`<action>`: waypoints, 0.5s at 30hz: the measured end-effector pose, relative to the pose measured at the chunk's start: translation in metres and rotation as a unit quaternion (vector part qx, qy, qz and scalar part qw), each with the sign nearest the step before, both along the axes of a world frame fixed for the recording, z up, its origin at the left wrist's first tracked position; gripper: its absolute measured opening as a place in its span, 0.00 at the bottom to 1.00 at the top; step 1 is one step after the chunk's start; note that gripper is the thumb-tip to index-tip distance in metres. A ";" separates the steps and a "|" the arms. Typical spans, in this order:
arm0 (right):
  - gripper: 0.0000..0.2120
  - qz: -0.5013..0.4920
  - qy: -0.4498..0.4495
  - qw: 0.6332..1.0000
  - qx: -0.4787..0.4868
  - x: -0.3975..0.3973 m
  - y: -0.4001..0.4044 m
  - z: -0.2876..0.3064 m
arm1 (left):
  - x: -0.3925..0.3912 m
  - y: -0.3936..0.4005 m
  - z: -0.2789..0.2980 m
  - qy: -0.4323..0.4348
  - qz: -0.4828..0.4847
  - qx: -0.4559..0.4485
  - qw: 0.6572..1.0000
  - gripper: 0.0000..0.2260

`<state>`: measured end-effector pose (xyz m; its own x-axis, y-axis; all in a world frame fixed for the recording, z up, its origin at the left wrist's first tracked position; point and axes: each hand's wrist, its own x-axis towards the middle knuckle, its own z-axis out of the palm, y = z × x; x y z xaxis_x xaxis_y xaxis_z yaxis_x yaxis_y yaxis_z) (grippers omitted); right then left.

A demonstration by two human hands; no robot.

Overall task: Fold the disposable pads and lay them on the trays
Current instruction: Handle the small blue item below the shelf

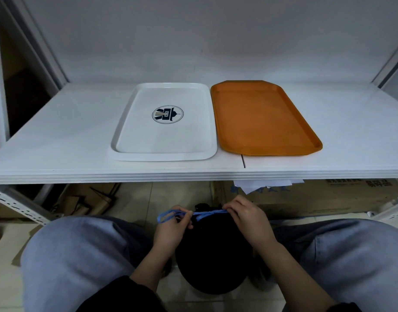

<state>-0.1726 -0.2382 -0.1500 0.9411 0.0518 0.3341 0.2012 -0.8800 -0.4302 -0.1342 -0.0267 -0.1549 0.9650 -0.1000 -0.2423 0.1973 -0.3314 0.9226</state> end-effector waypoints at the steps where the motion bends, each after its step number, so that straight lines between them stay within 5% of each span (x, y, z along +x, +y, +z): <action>1: 0.04 -0.003 0.001 1.000 -0.004 0.000 0.000 -0.001 | 0.000 0.001 -0.001 -0.001 -0.001 0.004 1.000 0.08; 10: 0.10 -0.032 -0.001 0.999 -0.039 -0.003 -0.001 -0.004 | 0.001 0.005 -0.002 0.009 0.018 0.007 1.000 0.08; 15: 0.04 -0.051 0.039 0.998 -0.003 -0.004 -0.003 -0.005 | -0.001 0.000 0.000 0.029 -0.005 -0.031 0.999 0.07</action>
<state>-0.1770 -0.2416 -0.1553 0.9648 -0.0434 0.2596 0.0768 -0.8969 -0.4354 -0.1353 -0.0270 -0.1544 0.9482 -0.1269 -0.2911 0.2480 -0.2762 0.9286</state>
